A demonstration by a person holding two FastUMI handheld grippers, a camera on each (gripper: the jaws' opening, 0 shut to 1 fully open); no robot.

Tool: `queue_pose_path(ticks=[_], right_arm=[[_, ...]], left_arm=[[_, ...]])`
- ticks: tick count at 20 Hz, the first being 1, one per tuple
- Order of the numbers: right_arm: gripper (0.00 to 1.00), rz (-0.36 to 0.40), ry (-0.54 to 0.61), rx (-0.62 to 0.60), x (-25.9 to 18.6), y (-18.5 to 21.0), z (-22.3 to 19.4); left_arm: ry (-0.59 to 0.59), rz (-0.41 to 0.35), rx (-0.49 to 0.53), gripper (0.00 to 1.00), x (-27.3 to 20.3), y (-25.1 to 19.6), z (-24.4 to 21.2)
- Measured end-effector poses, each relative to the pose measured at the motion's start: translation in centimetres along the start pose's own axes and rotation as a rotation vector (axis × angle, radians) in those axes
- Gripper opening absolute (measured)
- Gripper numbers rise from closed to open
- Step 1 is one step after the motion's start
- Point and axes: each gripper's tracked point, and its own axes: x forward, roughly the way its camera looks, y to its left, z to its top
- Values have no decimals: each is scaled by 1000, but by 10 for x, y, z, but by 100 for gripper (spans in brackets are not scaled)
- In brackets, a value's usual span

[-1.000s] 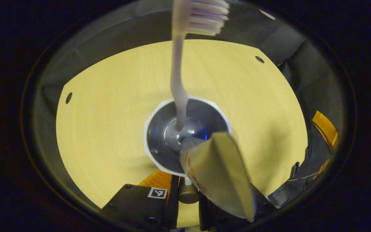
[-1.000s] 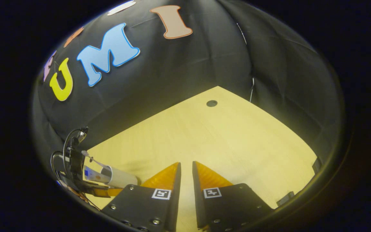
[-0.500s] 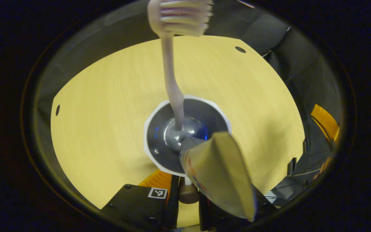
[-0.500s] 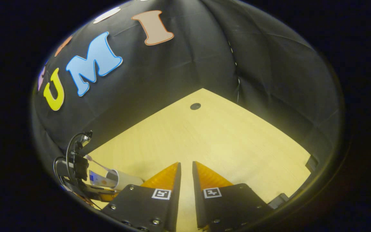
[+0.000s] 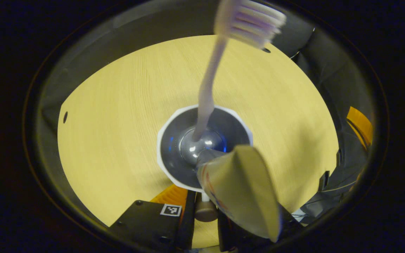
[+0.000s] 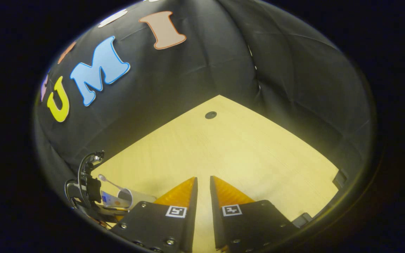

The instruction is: Put the toothbrush and toothpaste on the desktop into the cup, then pick up the cup and place it on the coaster on the desktop.

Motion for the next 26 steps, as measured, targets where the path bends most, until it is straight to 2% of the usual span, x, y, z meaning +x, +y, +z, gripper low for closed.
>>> queue_pose_path(ticks=[8,10,11,13,14,15,16,19,21,22,23,24,25,26], right_arm=[[22,61,11,-39,-7,18,-2],[22,86,17,-58,-11,25,-5],[19,100,22,-71,-13,29,-6],[22,135,26,-99,-20,40,-10],[22,153,26,-119,-23,46,-11],[22,173,23,-142,-28,52,-12],[25,194,17,-166,-33,59,-12],[22,270,-13,-228,-52,85,-8],[22,321,-35,-266,-66,103,-4],[19,348,-48,-285,-74,112,0],[22,373,-59,-307,-80,120,3],[19,389,-77,-331,-86,128,8],[22,398,-103,-355,-92,132,16],[19,407,-136,-378,-99,139,24]], left_arm=[[-73,21,-34,38,-26,0,-5],[-99,17,-60,39,-37,-1,-10],[-111,14,-73,42,-43,0,-14],[-144,8,-97,42,-60,-4,-22],[-168,5,-110,38,-69,-4,-25],[-202,6,-125,41,-80,-4,-28],[-237,11,-137,42,-92,-3,-30],[-415,44,-165,41,-146,7,-21],[-565,98,-173,41,-193,19,-8],[-635,125,-176,41,-216,21,-2],[-701,154,-182,39,-235,27,1],[-763,175,-189,37,-251,29,6],[-831,191,-196,38,-271,30,9],[-901,211,-201,41,-288,33,11]])
